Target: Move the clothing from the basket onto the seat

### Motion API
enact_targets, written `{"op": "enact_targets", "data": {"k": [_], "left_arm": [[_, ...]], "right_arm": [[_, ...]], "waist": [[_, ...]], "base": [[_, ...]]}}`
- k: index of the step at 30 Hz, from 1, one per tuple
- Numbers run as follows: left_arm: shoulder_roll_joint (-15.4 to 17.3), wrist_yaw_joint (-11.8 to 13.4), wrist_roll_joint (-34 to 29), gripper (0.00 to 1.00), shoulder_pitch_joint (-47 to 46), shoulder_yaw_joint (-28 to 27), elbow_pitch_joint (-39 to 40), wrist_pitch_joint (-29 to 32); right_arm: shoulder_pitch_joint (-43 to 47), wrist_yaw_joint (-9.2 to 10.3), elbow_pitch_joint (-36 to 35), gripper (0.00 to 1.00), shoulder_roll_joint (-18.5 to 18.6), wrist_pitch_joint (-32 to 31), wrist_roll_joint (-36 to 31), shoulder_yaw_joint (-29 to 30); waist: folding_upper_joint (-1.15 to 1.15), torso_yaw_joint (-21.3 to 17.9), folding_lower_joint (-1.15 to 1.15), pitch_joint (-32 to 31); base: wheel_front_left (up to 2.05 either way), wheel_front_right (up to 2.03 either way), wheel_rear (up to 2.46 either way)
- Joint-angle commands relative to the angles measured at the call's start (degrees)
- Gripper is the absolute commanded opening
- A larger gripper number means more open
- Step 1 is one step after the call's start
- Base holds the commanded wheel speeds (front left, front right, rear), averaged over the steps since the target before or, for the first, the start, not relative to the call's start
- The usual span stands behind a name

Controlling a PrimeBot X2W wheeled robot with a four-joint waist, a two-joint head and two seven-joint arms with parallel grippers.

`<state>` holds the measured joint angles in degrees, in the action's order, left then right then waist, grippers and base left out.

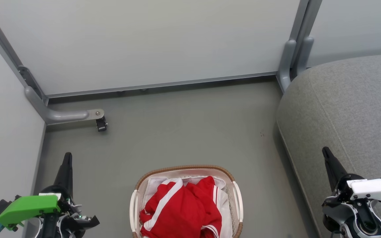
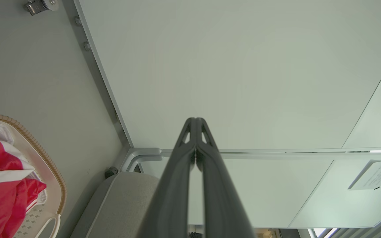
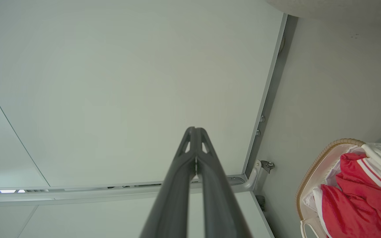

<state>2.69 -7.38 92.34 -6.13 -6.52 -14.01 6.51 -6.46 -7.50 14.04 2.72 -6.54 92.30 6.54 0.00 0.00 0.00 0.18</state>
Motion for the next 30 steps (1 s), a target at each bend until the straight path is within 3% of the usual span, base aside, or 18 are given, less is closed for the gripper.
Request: {"op": "enact_targets", "data": {"k": [1, 10, 11, 19, 30], "left_arm": [[0.42, -0.33, 0.14, 0.0, -0.12, -0.07, 0.07, 0.2], [0.42, -0.33, 0.14, 0.0, -0.12, -0.07, 0.07, 0.2], [0.0, 0.0, -0.01, 1.0, 0.0, -0.01, 0.0, -0.01], [0.01, 0.08, -1.74, 1.0, 0.24, 0.35, -1.73, -1.48], [1.06, 0.05, -13.74, 1.0, 0.34, 1.46, -1.68, -4.49]], "right_arm": [[0.72, 0.02, -0.17, 0.0, 0.36, -0.13, 0.21, 0.03], [0.72, 0.02, -0.17, 0.0, 0.36, -0.13, 0.21, 0.03], [0.0, 0.0, -0.01, 1.0, 0.0, 0.0, -0.01, 0.0], [0.04, 0.01, 0.9, 1.0, 0.09, 1.16, -1.24, -1.03], [-1.4, 0.01, 1.34, 1.0, 2.17, 4.48, -9.55, -3.82]], "waist": [[0.0, 0.0, 0.0, 0.0], [0.0, 0.0, 0.0, 0.0], [0.0, 0.0, 0.0, 0.0], [0.0, 0.02, 0.0, 0.05], [0.0, 0.08, 0.0, 0.15]], "base": [[0.0, 0.0, 0.0], [0.0, 0.0, 0.0], [0.0, 0.0, 0.0], [0.0, 0.0, 0.0], [0.0, 0.0, 0.0]]}}
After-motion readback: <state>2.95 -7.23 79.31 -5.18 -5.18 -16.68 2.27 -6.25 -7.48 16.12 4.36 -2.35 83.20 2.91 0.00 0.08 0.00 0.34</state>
